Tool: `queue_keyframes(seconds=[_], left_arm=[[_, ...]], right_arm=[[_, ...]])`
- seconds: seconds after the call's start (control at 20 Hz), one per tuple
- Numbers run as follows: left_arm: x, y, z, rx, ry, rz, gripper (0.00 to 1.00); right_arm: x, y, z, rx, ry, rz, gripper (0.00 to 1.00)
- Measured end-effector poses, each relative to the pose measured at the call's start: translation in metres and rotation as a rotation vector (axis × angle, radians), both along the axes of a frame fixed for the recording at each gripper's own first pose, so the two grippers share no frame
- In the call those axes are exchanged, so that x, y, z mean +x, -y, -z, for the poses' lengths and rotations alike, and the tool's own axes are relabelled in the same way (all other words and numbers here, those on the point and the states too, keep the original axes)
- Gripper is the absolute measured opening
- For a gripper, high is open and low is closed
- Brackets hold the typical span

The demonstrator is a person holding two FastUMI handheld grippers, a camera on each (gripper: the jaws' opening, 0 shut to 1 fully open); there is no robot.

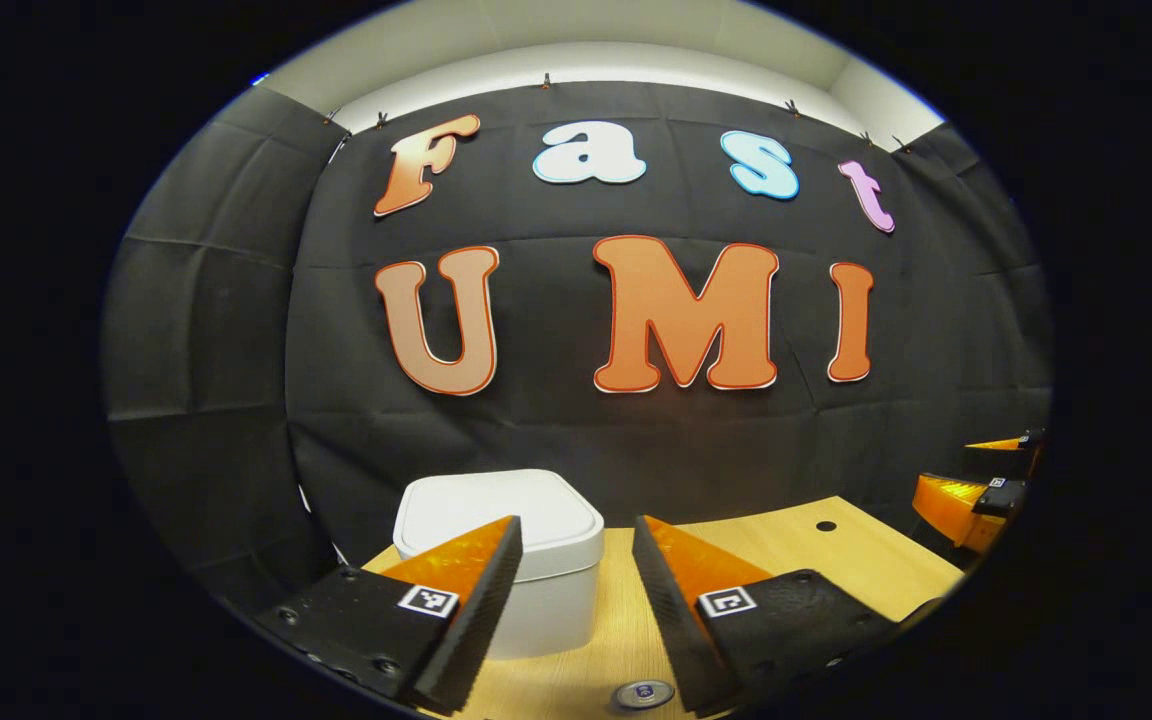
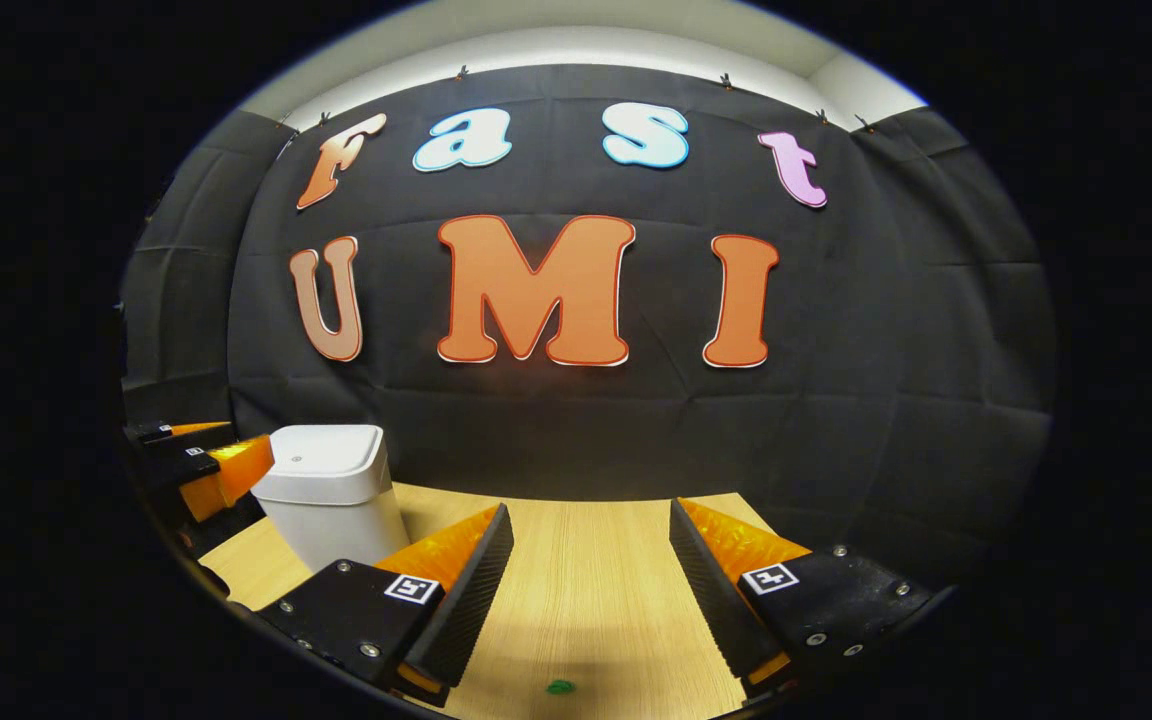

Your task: Press the lid of the desktop garbage bin to open it, pick up the crumpled paper on the desktop and throw it into the bin, then pick up the pop can on the desktop and drop it into the bin, and finally close the garbage bin lid.

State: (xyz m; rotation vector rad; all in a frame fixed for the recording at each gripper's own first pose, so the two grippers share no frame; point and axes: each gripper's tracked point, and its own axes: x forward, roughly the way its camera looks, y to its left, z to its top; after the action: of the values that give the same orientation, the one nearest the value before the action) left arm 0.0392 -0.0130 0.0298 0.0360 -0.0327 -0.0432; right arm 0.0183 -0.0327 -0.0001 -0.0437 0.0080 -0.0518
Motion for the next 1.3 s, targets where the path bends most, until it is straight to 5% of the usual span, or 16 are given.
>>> queue_keyframes(seconds=[0.25, 0.4, 0.85, 1.3], left_arm=[[0.005, 0.015, 0.012, -0.03, -0.052, 0.088, 0.26], [0.006, 0.005, 0.015, -0.021, -0.063, 0.047, 0.0], [0.032, -0.031, -0.003, -0.006, -0.152, 0.034, 0.0], [0.089, -0.075, -0.03, 0.142, -0.248, 0.068, 0.0]], right_arm=[[0.005, -0.002, 0.001, 0.003, -0.008, -0.011, 0.94], [0.006, -0.003, 0.002, -0.005, -0.011, -0.016, 0.94], [0.012, -0.006, 0.016, 0.041, -0.062, -0.047, 0.94], [0.02, 0.004, 0.025, 0.038, -0.097, -0.021, 0.94]])
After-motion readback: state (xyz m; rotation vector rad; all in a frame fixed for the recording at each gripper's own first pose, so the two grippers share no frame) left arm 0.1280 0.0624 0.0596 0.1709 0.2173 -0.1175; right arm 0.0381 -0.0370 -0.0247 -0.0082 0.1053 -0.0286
